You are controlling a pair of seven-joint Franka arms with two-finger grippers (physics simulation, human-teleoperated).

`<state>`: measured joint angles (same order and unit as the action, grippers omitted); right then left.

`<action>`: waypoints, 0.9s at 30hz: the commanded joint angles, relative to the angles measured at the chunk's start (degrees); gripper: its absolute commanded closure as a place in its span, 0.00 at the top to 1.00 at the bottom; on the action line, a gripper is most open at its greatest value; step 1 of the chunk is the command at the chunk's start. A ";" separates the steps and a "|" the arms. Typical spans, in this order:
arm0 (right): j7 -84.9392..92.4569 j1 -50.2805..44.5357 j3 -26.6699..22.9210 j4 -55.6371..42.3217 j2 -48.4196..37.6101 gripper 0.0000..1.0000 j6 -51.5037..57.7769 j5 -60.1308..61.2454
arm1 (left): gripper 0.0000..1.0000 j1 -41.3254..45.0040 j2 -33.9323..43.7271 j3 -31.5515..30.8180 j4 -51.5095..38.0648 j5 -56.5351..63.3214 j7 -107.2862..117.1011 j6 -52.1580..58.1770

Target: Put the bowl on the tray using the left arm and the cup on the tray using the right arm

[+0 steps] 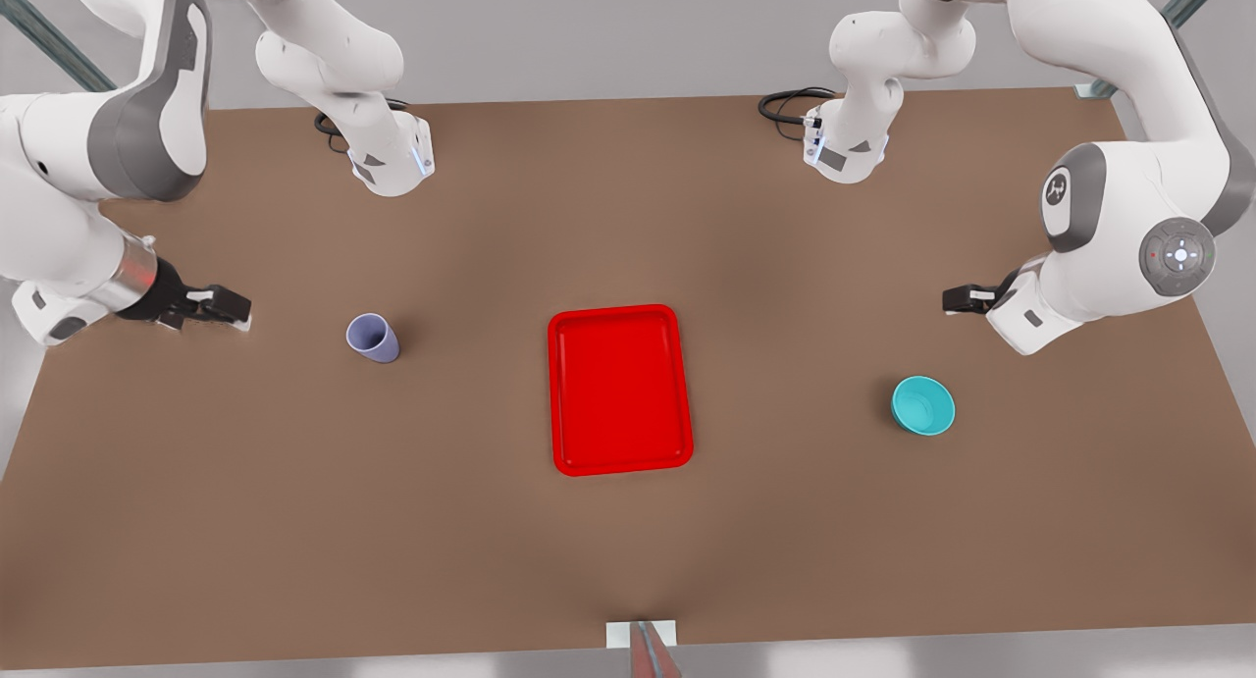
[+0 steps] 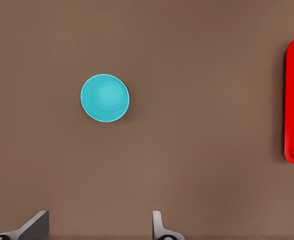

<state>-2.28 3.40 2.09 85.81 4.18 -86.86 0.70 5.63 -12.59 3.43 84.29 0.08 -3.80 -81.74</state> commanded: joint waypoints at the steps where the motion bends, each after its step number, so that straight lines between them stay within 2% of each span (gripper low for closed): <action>1: 0.09 0.20 -0.07 0.76 -0.58 1.00 -0.33 -0.09 | 1.00 0.00 -0.07 0.00 0.00 0.01 0.02 0.00; 3: 0.00 0.20 -0.07 0.76 -0.31 1.00 -0.24 -0.09 | 1.00 -0.35 -2.70 0.26 0.00 -0.08 -0.07 -0.35; 7: 0.00 0.11 -0.07 0.33 0.30 1.00 1.08 -0.26 | 1.00 -6.77 -18.69 0.53 0.00 -5.44 -0.25 -21.26; 9: 1.23 -0.06 0.01 0.24 0.57 1.00 1.25 0.00 | 1.00 -10.90 -23.88 0.44 0.18 -11.86 -2.88 -26.37; 12: 0.70 -0.41 0.01 0.24 1.01 1.00 0.99 0.00 | 1.00 -11.08 -24.76 0.44 2.46 -14.67 -5.25 -28.74; 16: 0.61 -0.33 0.01 0.33 1.01 1.00 0.81 0.09 | 1.00 -11.86 -24.85 0.44 5.62 -14.05 -20.37 -28.04; 27: 0.61 -0.41 0.02 0.50 1.01 1.00 0.55 0.18 | 1.00 -12.48 -28.81 0.44 5.62 -11.86 -22.04 -31.47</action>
<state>-1.67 2.98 2.11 86.23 5.27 -86.39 0.88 -6.87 -41.48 3.90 89.96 -11.92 -25.84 -113.20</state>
